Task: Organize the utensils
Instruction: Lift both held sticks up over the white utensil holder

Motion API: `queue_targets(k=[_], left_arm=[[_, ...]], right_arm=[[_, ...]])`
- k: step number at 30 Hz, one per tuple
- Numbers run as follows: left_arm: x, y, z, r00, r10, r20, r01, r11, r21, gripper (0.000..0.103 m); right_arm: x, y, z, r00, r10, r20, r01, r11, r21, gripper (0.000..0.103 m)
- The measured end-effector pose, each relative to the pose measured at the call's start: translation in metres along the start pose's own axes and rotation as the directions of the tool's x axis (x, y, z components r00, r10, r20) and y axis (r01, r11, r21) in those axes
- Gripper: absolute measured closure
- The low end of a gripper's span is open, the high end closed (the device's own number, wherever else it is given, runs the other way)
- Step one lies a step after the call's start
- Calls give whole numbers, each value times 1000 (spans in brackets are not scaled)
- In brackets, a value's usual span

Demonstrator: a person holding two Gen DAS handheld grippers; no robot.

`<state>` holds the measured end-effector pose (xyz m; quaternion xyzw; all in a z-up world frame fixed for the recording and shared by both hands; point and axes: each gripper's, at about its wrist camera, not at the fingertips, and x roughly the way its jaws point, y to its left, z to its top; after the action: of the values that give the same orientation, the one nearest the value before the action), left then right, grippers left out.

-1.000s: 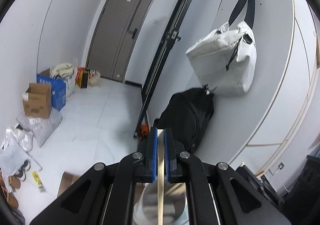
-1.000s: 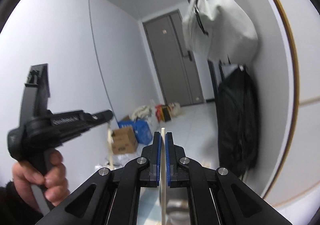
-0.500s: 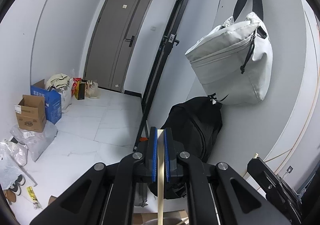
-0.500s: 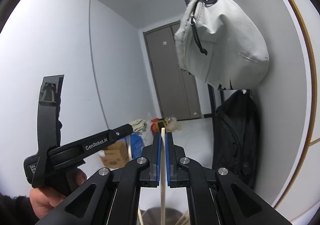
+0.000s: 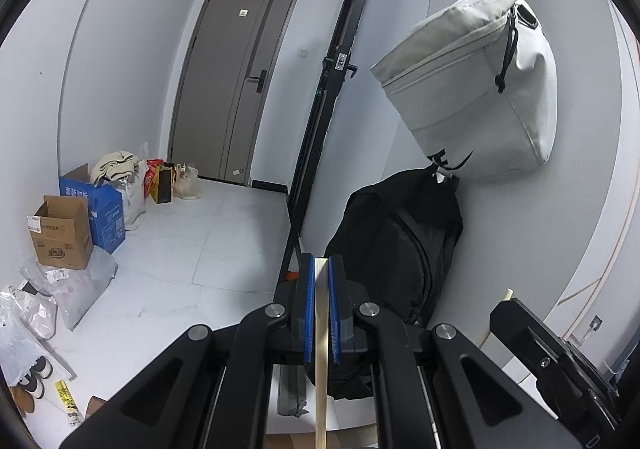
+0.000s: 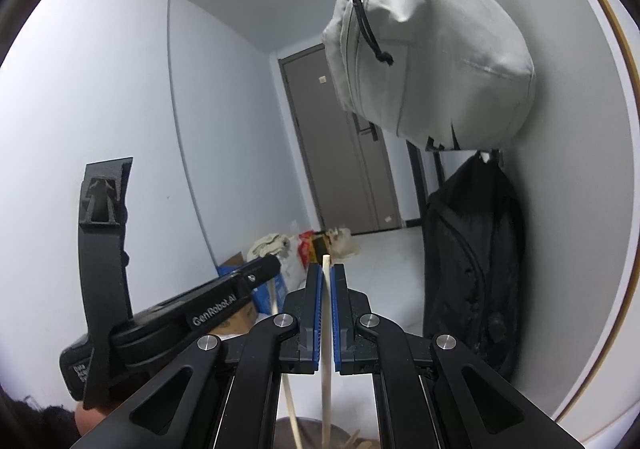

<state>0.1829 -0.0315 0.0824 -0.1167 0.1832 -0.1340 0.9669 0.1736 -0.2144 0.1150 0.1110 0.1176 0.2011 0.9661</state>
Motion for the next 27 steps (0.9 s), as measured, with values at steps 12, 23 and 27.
queue_targets(k=[12,23,27], left_arm=[[-4,-4,-10,999,-14,43,13,1000,4,100],[-10,-6,-13,997,-80,-24,80,997,14,100],[-12,-7,-17,996,-84,-36,86,996,32,100]], right_arm=[[9,-11,-24,999,12,-49,-12,1000,15,100],[6,-12,-33,997,22,-80,-20,1000,21,100],[5,-14,-37,995,21,-94,-18,999,29,100]])
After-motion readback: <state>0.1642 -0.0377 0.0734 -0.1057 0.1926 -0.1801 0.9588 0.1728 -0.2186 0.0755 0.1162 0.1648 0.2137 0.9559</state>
